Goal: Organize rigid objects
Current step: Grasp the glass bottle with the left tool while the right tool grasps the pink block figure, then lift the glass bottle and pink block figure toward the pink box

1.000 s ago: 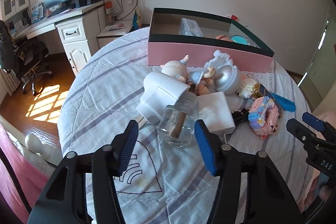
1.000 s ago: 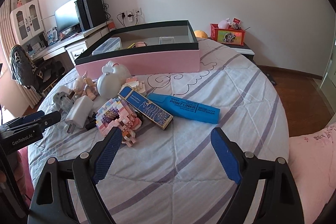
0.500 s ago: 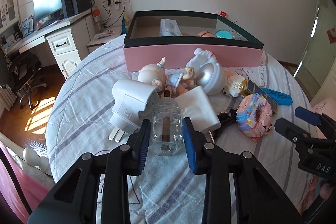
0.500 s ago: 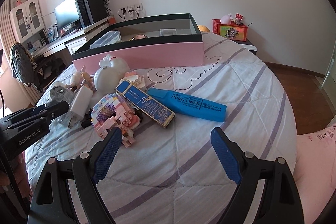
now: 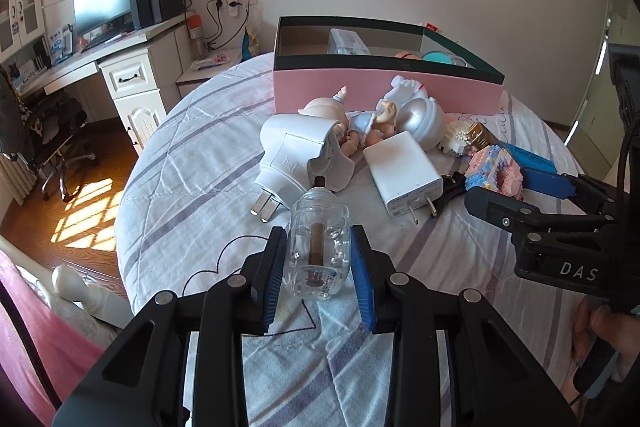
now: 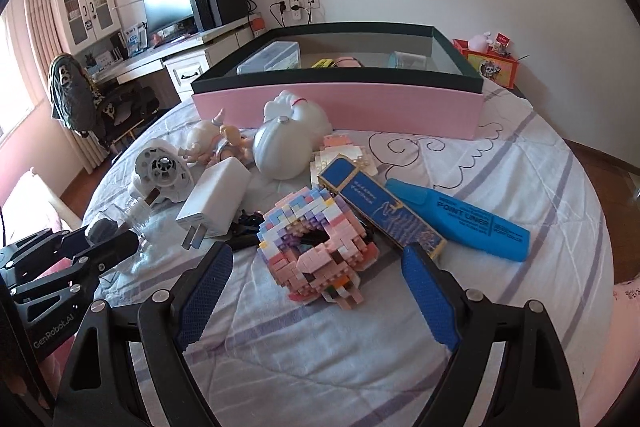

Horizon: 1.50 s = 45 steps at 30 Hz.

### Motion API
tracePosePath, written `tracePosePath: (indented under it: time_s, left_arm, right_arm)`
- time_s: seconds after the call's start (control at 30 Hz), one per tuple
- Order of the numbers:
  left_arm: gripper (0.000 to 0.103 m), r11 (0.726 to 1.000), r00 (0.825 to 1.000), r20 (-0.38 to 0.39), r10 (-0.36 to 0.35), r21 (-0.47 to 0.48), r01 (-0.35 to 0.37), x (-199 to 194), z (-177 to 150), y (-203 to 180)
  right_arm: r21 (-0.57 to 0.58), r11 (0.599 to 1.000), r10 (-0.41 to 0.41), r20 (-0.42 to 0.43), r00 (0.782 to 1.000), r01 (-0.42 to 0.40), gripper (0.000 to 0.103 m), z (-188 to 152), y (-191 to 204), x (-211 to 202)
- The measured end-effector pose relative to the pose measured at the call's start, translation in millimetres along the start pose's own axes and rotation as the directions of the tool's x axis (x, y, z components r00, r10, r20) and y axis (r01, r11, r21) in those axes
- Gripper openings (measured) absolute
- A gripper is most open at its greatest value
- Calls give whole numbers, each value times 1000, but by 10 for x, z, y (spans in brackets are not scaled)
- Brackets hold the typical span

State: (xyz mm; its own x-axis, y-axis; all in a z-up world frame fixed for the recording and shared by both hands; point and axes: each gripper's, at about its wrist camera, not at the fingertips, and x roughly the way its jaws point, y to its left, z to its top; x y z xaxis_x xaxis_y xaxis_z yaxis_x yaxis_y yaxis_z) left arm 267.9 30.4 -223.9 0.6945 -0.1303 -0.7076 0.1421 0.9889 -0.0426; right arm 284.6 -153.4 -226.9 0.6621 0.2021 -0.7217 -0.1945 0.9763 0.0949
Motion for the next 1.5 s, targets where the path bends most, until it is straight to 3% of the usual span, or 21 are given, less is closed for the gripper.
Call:
tracePosePath:
  time_s: [0.07,0.13,0.5,0.83,1.17,1.33,1.5]
  left_arm:
    - [33,1000,999,-29,-18,-26,17,103,-5,29]
    - [32,999,1000,-18,-22,-37,21,126,-20,42]
    - [30,989,991,57,-119,-80,124,-214,-9,155]
    - [30,998,982,181,-58,-14,61,-759,154,-168]
    - [30,997,924,382,20,63,-48,-1525,328,-548]
    - [30,994,895,444,35,77,-77,-1821,340,-601]
    - [30,994,880,474,40,71,-84,-1984,379,-580]
  right_arm:
    - [-8,1000,15,-32,999,-16,80,40,20,90]
    - [-13,1000,-7,-66,998,6,64,46,23,171]
    - [2,999,51,20,999,-51,64,-77,-50,-177]
    - [13,998,66,169,983,-69,64,-27,-52,-799]
    - [-50,997,66,341,938,-52,64,134,150,-1566]
    - [-70,997,59,389,919,-34,64,148,225,-1819]
    - [-90,996,57,419,906,-21,64,170,307,-1984]
